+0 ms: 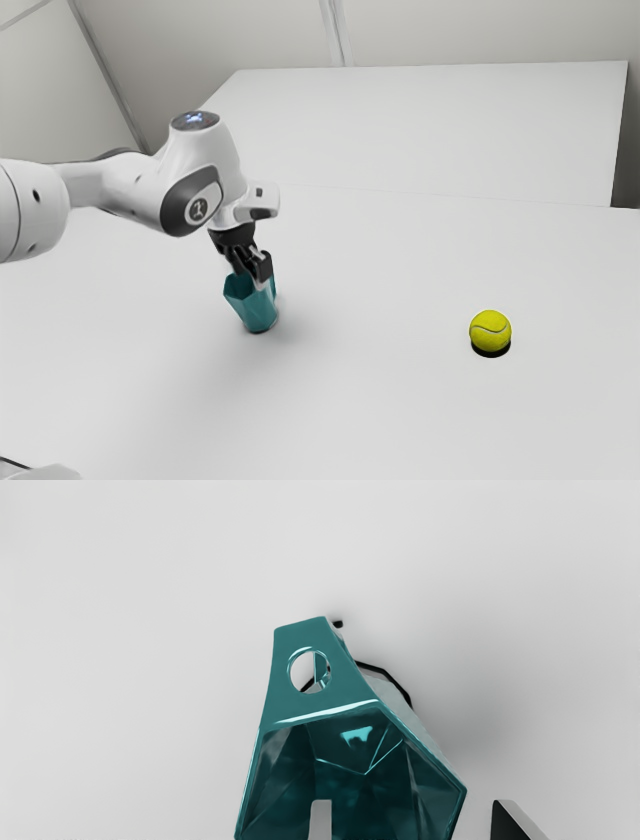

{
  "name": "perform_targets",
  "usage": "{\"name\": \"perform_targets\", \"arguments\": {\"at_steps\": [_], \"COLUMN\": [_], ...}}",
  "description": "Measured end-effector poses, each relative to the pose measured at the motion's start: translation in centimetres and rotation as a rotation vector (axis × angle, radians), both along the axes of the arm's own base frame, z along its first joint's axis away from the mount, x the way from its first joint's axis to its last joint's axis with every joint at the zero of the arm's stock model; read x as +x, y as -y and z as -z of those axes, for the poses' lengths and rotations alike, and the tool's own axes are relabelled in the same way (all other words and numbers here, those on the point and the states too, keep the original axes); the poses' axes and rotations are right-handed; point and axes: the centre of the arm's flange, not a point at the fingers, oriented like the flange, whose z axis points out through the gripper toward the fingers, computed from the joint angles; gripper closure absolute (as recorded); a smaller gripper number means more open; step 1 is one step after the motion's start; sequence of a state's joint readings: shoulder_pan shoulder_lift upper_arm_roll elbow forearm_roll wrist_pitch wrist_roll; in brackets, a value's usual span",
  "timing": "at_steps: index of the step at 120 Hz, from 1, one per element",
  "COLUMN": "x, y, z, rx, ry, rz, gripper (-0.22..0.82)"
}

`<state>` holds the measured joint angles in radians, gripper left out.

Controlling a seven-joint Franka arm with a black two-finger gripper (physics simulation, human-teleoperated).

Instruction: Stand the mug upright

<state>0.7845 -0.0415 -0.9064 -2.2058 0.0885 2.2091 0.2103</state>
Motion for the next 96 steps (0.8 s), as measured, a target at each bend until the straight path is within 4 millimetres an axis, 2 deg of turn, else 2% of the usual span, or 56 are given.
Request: {"name": "perform_targets", "arguments": {"at_steps": [21, 35, 49, 72, 86, 96], "x": [0.7, 2.8, 3.5, 3.4, 3.7, 3.5], "y": [2.1, 1.4, 1.0, 1.5, 1.3, 0.8], "z": [-4.0, -10.3, -15.5, -20.3, -24.2, -25.7], "rx": [0.003, -0.044, -0.060, -0.094, -0.111, -0.110], "ry": [0.024, 0.054, 0.077, 0.070, 0.074, 0.061], "rz": [0.006, -0.047, -0.083, -0.097, -0.125, -0.152], "gripper": [0.17, 0.10, 0.06, 0.02, 0.01, 0.01]}}
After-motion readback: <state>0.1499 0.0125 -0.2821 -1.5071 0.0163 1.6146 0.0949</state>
